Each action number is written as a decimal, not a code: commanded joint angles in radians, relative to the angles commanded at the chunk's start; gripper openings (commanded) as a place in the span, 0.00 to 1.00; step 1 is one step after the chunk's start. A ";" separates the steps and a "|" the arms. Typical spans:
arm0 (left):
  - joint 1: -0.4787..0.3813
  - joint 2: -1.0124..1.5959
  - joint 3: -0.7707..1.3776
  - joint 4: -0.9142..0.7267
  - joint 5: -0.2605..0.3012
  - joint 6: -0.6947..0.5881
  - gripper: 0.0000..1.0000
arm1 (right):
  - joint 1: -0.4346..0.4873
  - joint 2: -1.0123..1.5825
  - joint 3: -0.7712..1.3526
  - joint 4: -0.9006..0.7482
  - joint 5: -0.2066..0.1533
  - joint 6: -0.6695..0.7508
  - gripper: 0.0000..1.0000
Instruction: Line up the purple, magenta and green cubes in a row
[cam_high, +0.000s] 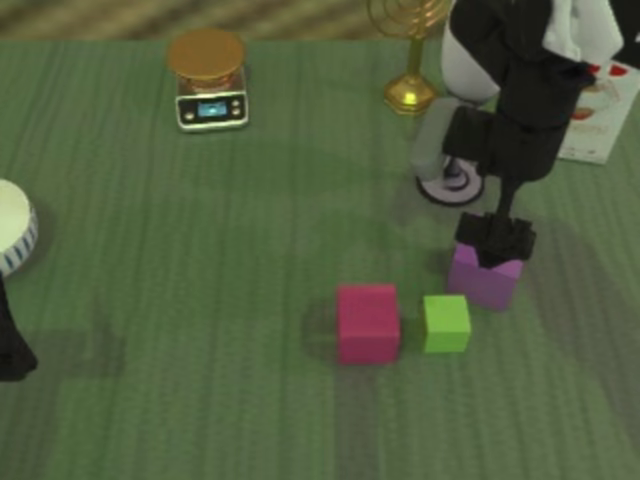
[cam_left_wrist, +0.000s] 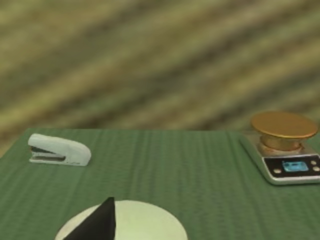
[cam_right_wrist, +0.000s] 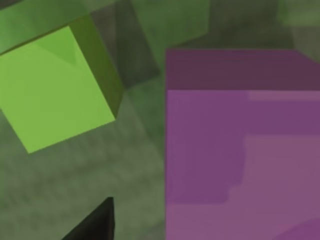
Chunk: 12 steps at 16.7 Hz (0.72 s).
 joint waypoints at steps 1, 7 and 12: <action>0.000 0.000 0.000 0.000 0.000 0.000 1.00 | 0.000 0.000 0.000 0.000 0.000 0.000 1.00; 0.000 0.000 0.000 0.000 0.000 0.000 1.00 | -0.001 0.036 -0.082 0.118 0.000 0.000 1.00; 0.000 0.000 0.000 0.000 0.000 0.000 1.00 | 0.002 0.095 -0.204 0.301 0.001 0.003 1.00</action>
